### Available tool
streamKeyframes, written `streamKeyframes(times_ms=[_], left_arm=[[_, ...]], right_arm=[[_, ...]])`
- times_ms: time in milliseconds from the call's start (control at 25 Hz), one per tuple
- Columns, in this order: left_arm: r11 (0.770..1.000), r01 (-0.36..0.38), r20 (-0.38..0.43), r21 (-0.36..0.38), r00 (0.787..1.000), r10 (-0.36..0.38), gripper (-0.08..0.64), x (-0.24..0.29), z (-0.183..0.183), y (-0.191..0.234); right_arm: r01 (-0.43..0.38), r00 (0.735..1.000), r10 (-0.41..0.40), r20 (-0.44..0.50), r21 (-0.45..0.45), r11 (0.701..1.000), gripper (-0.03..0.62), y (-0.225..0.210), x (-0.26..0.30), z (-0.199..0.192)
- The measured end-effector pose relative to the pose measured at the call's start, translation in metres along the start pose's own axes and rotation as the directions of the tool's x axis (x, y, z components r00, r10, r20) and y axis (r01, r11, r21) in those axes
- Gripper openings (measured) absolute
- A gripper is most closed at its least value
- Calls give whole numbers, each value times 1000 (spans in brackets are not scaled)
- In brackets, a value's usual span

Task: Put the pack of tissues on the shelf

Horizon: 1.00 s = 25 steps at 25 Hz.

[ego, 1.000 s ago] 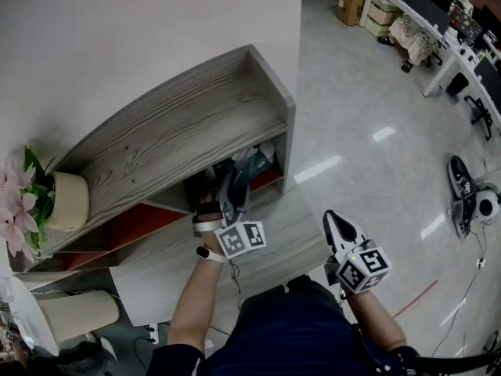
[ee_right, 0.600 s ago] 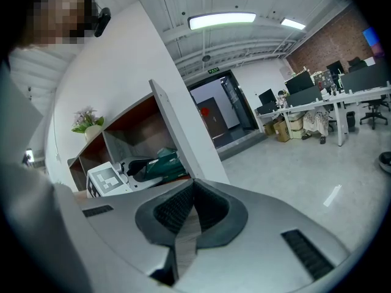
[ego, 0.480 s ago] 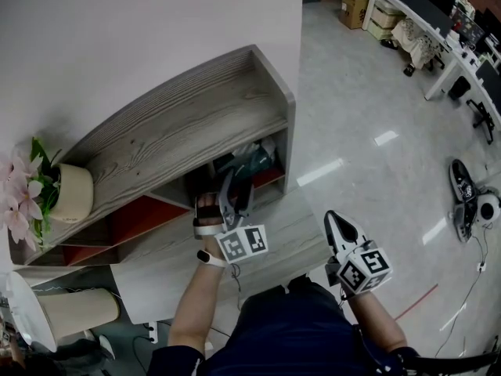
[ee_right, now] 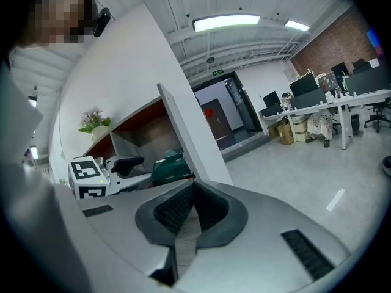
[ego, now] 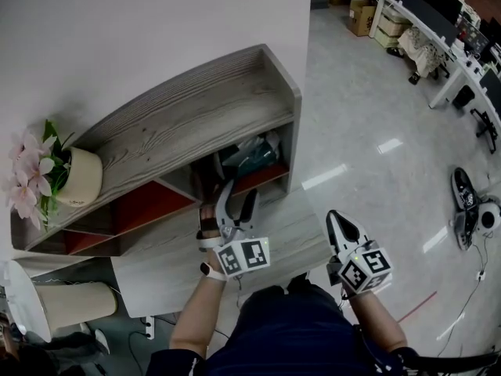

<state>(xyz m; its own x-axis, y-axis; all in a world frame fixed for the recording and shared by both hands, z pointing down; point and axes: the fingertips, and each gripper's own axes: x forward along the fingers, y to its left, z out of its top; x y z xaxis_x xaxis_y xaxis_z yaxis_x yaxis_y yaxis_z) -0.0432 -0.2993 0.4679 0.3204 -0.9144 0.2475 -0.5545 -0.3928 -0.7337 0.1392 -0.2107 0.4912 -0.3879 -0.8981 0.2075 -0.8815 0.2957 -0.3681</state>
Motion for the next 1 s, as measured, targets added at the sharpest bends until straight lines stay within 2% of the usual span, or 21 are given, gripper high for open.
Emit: streamKeyframes(times_ms=[120,240,440,520,640,720,800,1000], left_arm=[[988,51,33,-149,998,-47,265,-15,8,-1],[959,88,63,-270,995,-74,256,-28,16,-1],[874,164,113,-457,986,-125,218,-42,21,-1],[846,181,131,-501,982,-133,197,-48,23,0],[802,219,174,-556,974,-145,91,-58,25,2],[772,231,198,-593,970,-139,61,-66,28,3],[761,224,206,-609,971,-120,50,-75,30,6],[758,211,225,-617,971,-87,41,-86,35,17]], right_arm=[[-10,1000,10,-2,-4,1000,11,4,-2,1],[-26,1000,26,3,-14,1000,11,9,-3,3],[-52,998,53,25,-39,998,11,18,-3,16],[-63,997,65,38,-51,997,11,22,-2,23],[-79,994,83,65,-74,994,11,27,2,37],[-86,993,92,76,-83,993,11,32,3,44],[-97,991,105,85,-94,991,11,37,4,49],[-157,974,172,148,-108,982,11,56,10,71]])
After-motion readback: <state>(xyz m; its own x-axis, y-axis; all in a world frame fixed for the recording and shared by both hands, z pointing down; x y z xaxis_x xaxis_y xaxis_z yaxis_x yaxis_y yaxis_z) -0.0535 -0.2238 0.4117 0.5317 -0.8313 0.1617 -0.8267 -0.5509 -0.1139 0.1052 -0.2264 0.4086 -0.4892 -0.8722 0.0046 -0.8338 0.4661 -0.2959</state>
